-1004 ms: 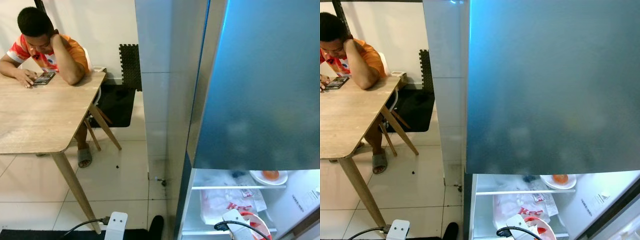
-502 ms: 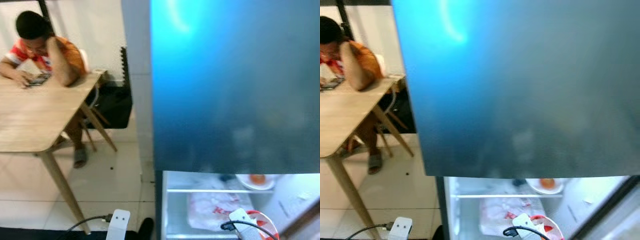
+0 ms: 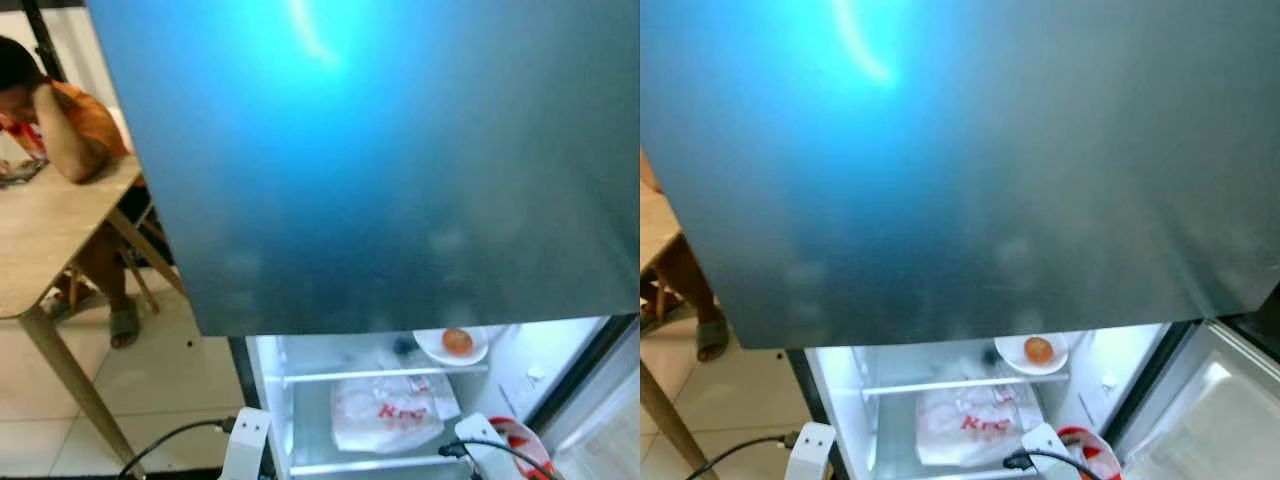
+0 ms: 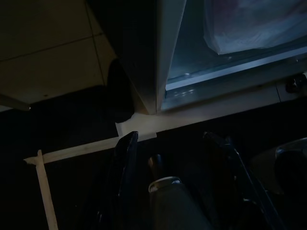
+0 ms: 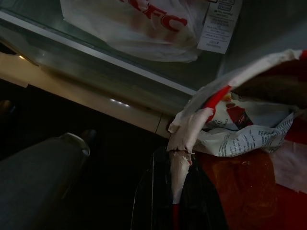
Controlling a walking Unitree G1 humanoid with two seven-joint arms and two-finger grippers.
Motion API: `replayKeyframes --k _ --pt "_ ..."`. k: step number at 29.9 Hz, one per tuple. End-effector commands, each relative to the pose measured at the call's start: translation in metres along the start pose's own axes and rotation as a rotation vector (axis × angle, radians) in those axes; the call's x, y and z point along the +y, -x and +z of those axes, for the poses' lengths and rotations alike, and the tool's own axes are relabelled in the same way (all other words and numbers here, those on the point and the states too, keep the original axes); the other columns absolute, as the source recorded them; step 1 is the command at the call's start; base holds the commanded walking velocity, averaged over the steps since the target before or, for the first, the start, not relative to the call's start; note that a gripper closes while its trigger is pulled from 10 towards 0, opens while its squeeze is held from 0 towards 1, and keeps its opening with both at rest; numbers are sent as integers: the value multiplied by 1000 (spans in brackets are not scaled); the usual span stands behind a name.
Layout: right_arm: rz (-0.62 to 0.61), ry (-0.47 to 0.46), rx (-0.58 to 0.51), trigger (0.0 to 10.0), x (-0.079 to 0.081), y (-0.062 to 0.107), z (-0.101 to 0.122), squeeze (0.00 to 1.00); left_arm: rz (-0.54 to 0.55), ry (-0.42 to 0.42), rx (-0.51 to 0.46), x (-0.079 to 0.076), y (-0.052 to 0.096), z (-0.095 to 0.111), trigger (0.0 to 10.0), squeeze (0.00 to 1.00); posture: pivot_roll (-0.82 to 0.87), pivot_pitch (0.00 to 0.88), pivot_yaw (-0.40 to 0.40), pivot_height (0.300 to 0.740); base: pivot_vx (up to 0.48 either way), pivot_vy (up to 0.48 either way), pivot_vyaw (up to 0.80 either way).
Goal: Restocking fridge
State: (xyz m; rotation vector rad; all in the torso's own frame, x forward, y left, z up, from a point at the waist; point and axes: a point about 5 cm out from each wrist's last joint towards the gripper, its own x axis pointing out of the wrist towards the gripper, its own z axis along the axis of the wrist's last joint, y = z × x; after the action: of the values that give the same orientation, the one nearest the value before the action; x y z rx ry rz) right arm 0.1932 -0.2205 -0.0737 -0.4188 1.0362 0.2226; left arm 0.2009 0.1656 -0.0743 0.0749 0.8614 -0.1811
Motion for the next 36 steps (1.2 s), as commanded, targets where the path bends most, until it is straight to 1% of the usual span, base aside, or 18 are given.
replayKeyframes --k 1,11,13,14,16,17,19,21,24,25,27,28,30,31,36 --pt "-5 24 -43 10000 -2 -1 13 0 -8 -11 -13 -1 0 2 10000 0 -24 0 -27 740 0 0 0" --pt "5 43 -56 10000 1 -1 17 0 -15 -26 -18 -1 0 3 10000 0 -23 0 -29 740 0 0 0" --pt "43 66 -51 10000 4 -2 19 0 -84 -91 18 -9 1 -5 10000 0 -23 0 -32 740 0 0 0" --pt "43 66 -51 10000 4 -2 19 0 -84 -91 18 -9 1 -5 10000 0 -23 0 -32 740 0 0 0" --pt "90 110 -41 10000 8 -2 18 0 -126 -150 27 -15 2 -9 10000 0 -25 0 -32 740 0 0 0" --pt "90 110 -41 10000 8 -2 18 0 -126 -150 27 -15 2 -9 10000 0 -25 0 -32 740 0 0 0" --pt "92 126 -44 10000 8 -2 19 0 -133 -152 21 -16 2 -9 10000 0 -25 0 -32 740 0 0 0" --pt "98 93 -94 10000 9 -2 26 0 -152 -145 -26 -18 2 -4 10000 0 -20 0 -36 740 0 0 0" --pt "105 84 -115 10000 10 -2 29 0 -167 -149 -43 -19 2 -2 10000 0 -20 0 -36 740 0 0 0" --pt "118 85 -133 10000 11 -1 32 0 -190 -185 -66 -22 2 1 10000 0 -20 0 -36 740 0 0 0" --pt "164 108 -174 10000 16 -1 39 0 -250 -309 -126 -30 2 10 10000 0 -19 4 -34 740 0 0 0" --pt "177 122 -185 10000 18 -1 41 0 -267 -344 -144 -33 2 13 10000 0 -19 4 -34 740 0 0 0" --pt "187 134 -191 10000 19 -1 42 0 -279 -356 -161 -35 2 15 10000 0 -25 8 -30 740 0 0 0" --pt "202 133 -204 10000 20 0 44 0 -289 -369 -178 -39 2 18 10000 0 -25 8 -30 730 0 0 0" --pt "207 165 -204 10000 20 0 45 0 -297 -385 -190 -42 1 22 10000 0 -27 12 -27 710 0 0 0"
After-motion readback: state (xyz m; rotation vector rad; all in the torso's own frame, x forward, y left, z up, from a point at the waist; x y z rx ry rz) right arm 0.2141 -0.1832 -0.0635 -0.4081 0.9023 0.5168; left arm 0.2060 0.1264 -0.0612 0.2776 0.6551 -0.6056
